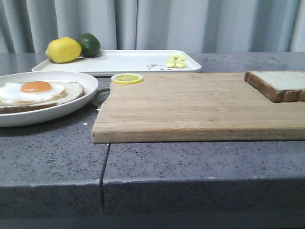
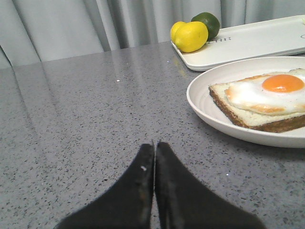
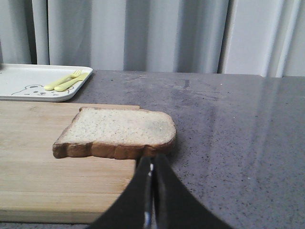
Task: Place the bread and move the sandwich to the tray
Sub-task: 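Lower the right gripper toward the bread slice on the cutting board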
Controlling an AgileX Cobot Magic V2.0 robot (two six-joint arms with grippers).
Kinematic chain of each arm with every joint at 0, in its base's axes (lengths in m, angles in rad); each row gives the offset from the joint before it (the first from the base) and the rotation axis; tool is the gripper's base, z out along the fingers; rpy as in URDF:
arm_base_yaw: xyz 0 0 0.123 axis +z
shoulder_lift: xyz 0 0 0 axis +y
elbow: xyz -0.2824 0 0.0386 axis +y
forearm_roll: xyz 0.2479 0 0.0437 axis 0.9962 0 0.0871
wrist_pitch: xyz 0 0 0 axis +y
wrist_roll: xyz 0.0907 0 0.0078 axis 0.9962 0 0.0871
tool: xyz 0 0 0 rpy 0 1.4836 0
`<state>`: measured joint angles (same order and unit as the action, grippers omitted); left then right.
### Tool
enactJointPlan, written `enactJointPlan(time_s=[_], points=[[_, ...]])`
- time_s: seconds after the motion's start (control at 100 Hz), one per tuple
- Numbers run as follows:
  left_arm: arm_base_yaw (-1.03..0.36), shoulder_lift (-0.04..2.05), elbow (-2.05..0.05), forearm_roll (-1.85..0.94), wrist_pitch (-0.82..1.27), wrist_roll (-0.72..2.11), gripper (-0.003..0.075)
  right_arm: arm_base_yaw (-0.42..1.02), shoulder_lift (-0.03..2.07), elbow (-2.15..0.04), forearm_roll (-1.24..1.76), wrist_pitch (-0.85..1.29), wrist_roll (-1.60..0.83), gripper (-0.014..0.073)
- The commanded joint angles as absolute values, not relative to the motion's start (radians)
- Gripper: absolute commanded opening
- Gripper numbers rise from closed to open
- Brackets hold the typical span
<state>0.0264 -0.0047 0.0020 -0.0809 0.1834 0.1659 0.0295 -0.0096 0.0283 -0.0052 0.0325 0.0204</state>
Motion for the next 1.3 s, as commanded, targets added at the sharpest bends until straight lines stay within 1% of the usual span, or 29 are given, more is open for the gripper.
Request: enactJointPlan(time_s=[0.0,0.64,0.87,0.99,1.09,1.18,1.29], points=[[0.023,-0.038,0.017,-0.090,0.094,0.157,-0.0019,0.025,-0.031,0.028,-0.013,-0.044,0.016,-0.0116],[0.023,-0.038,0.017,-0.090,0.094,0.157,-0.0019,0.025,-0.031,0.028,-0.013,-0.045,0.015,-0.0116],[0.023,-0.038,0.002,-0.167,0.085,0.157,-0.0019,0.025,-0.031,0.027,-0.013,-0.162,0.015,-0.0116],[0.023,-0.038,-0.038,-0.205,0.103,0.157,-0.0019,0.025,-0.031,0.022,-0.013,-0.214,0.015,-0.0116],[0.023,-0.036,-0.097,-0.249,0.115,0.157,-0.0019,0.025,-0.031,-0.006,-0.013,-0.184,0.015,-0.0116],[0.023,-0.018,-0.158,-0.285,0.136,0.157,-0.0019,0.025,-0.029,-0.045,-0.012,-0.110,0.032,-0.0116],[0.023,0.043,-0.266,-0.285,0.229,0.157,-0.0019,0.025,-0.016,-0.113,-0.012,-0.026,0.050,-0.0116]])
